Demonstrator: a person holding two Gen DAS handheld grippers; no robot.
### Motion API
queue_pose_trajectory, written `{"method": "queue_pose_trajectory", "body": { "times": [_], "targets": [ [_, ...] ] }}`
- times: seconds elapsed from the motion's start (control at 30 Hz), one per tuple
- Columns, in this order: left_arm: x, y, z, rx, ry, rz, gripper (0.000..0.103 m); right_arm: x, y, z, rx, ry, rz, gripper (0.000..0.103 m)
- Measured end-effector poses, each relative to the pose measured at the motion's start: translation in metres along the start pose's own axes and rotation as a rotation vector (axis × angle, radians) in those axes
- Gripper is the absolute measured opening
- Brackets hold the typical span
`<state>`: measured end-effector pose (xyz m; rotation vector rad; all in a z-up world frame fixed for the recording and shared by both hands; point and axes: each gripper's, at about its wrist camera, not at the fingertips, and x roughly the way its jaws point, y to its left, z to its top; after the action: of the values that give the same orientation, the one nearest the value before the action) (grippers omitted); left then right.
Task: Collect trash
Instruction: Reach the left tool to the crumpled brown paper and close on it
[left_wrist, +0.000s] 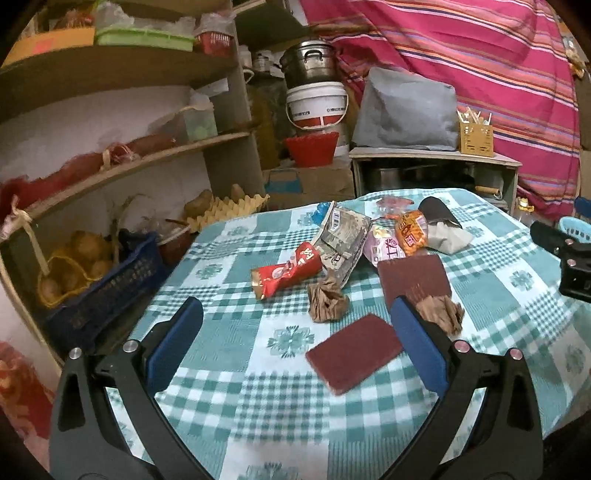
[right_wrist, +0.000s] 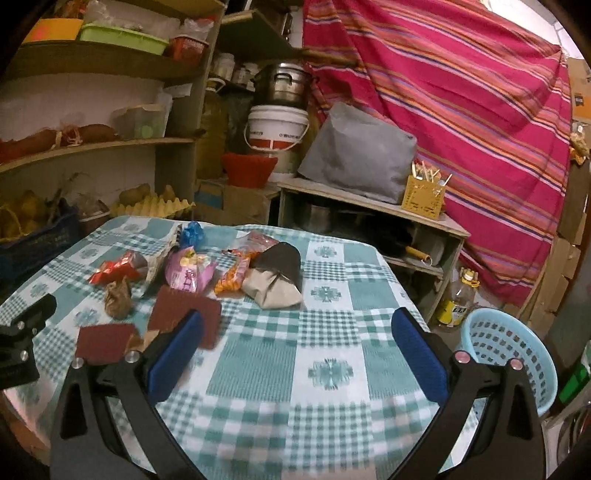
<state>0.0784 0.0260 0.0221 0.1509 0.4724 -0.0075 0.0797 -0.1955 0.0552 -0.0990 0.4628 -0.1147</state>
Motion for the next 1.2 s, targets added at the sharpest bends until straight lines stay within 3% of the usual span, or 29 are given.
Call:
{"method": "queue_pose_trajectory", "body": {
  "times": [0.33,0.57,0.7,0.87,1.0,1.2],
  "targets": [
    [0.057,0.017,0.000,-0.090,0.132,-0.057,0.098,0.037,-0.026,-0.017,0.077,0.087,0.001,0.099],
    [0.094,-0.005,0.007,-0.025,0.204,-0.088,0.097,0.058,-0.034,-0.023,0.081,0.138,-0.021,0.099],
    [0.115,-0.005,0.011,-0.040,0.264,-0.114,0.082,0.061,-0.038,-0.023,0.107,0.154,-0.018,0.099],
    [0.135,-0.005,0.010,-0.066,0.331,-0.142,0.071,0.065,-0.029,-0.025,0.091,0.169,-0.009,0.099],
    [0.142,-0.010,0.005,-0.046,0.364,-0.166,0.043,0.064,-0.016,-0.025,0.067,0.171,0.006,0.099],
    [0.128,-0.007,0.005,-0.034,0.326,-0.171,0.039,0.054,0.006,-0.028,0.028,0.168,0.042,0.099]
  ]
}}
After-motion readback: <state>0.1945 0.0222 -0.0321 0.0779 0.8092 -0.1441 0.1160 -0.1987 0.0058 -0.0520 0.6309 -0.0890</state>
